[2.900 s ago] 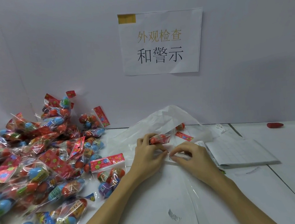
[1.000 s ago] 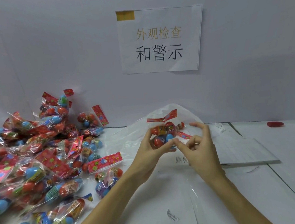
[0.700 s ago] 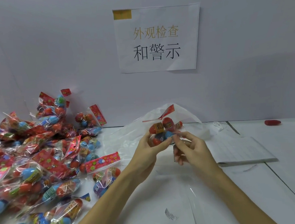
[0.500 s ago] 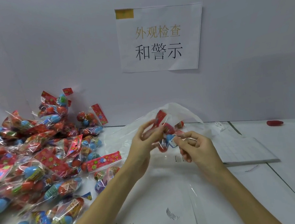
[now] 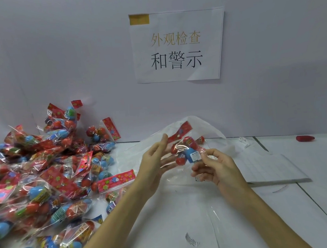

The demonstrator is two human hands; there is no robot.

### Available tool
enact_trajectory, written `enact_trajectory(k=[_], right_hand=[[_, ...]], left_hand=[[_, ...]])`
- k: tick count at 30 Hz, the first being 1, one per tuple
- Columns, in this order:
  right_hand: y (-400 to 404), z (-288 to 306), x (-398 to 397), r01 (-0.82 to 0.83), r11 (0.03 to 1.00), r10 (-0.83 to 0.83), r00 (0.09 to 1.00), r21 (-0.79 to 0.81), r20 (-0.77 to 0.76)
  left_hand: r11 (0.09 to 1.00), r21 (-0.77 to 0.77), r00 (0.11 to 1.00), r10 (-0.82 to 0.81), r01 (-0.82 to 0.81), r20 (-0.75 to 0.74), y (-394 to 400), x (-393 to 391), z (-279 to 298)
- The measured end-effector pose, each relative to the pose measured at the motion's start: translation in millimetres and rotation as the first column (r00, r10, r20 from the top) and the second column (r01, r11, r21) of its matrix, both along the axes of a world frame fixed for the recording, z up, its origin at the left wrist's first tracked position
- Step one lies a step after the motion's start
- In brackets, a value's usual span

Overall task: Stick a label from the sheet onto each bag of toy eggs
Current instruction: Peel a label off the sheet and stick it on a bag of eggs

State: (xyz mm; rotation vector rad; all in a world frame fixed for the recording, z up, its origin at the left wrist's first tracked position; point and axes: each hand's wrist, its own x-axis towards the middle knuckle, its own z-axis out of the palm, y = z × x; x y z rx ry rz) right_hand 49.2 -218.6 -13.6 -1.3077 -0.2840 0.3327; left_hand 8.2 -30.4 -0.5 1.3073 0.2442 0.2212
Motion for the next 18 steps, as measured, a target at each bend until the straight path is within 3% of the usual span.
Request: enact_trajectory(k=[4, 7, 9, 13, 18], right_hand=[[0.1, 0.5, 2.1, -0.1, 0.984, 0.098, 0.995, -0.149, -0.027], [-0.1, 0.4, 3.6, 0.073, 0.952, -0.042, 0.993, -0.297, 0.109], [-0.6, -0.3, 6.0, 0.144, 0.959, -0.108, 0.982, -0.243, 0.154], [-0.5, 1.2, 2.1, 0.017, 0.998, -0.008, 0.99, -0.065, 0.138], [-3.9, 4.1, 4.3, 0.074, 0.991, -0.073, 0.997, 0.112, -0.017]], left_hand=[[0.996, 0.06, 0.996, -0.073, 0.069, 0.057, -2.1, 0.2, -7.0], [0.981, 0.144, 0.985, -0.145, 0.132, 0.09, 5.1, -0.7, -4.5], [0.952, 0.236, 0.971, -0.222, 0.196, 0.088, 7.1, -1.8, -1.2], [0.891, 0.395, 0.965, -0.26, 0.223, 0.041, -0.7, -1.8, -3.3], [0.893, 0.352, 0.953, -0.302, 0.281, 0.005, -0.6, -3.5, 0.8]])
